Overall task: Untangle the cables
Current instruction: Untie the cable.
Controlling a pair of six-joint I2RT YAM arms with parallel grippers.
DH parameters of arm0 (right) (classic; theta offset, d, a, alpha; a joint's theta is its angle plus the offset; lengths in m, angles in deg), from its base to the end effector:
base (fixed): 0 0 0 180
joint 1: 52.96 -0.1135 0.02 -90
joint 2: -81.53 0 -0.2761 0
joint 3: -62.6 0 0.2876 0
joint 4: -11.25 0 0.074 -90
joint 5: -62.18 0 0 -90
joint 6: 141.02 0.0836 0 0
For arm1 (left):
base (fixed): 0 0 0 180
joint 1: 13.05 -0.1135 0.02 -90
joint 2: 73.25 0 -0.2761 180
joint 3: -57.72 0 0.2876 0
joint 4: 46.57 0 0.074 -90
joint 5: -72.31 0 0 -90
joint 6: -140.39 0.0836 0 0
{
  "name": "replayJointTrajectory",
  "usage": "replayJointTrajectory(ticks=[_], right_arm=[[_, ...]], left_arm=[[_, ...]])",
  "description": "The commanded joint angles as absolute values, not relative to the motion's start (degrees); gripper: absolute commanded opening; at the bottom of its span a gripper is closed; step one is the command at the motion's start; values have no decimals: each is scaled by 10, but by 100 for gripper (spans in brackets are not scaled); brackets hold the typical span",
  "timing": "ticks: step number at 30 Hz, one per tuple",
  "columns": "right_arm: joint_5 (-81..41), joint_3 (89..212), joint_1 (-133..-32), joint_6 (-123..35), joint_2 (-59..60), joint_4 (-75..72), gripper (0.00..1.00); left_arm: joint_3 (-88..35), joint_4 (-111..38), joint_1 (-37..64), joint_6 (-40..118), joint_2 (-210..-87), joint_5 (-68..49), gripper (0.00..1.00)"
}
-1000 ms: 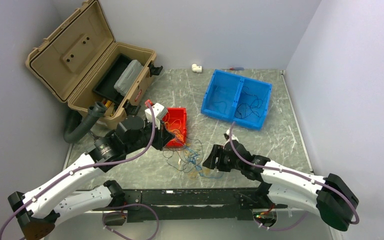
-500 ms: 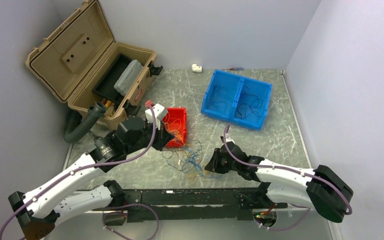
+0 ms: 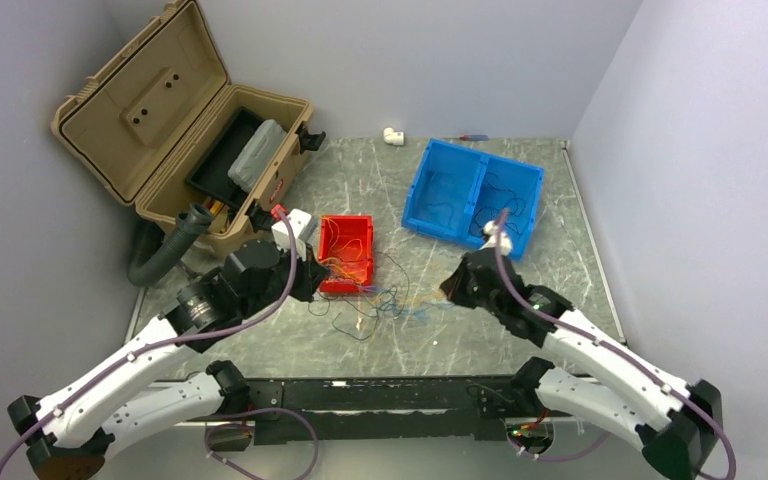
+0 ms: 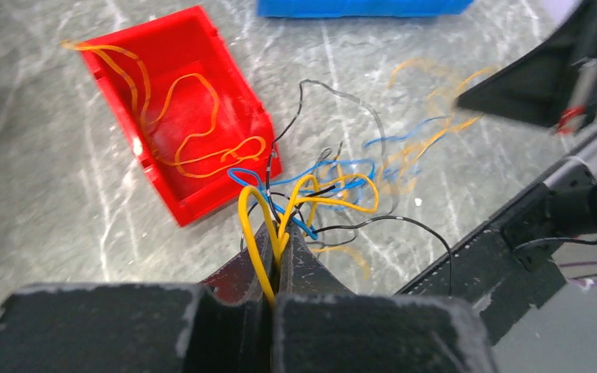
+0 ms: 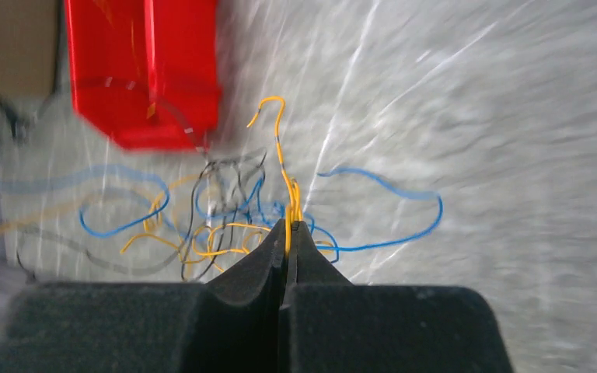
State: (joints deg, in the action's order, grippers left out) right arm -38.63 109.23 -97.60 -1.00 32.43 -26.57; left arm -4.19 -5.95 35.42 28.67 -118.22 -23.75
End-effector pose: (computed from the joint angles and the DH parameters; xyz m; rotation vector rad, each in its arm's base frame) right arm 0.1858 0.1614 0.2088 0.2126 2.3365 0.6480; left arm 0.1682 -0.1766 0.3293 0.4045 2.0073 -0.6801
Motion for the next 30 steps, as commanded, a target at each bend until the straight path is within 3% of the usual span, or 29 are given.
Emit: replayJointTrajectory(ticks=[1, 12, 20, 30], right_arm=[[-513, 1169, -906, -47, 380, -416, 0], [-765, 1225, -814, 22, 415, -571, 0], [-842, 1225, -788, 116, 429, -634, 0], [-894, 1242, -777, 95, 413, -634, 0]], left_arm=[[-66, -6, 356, 259, -1147, -332, 0], [-130, 106, 356, 221, -1072, -445, 0], [-191, 189, 356, 200, -1030, -562, 0], [-203, 165, 356, 227, -1004, -552, 0]])
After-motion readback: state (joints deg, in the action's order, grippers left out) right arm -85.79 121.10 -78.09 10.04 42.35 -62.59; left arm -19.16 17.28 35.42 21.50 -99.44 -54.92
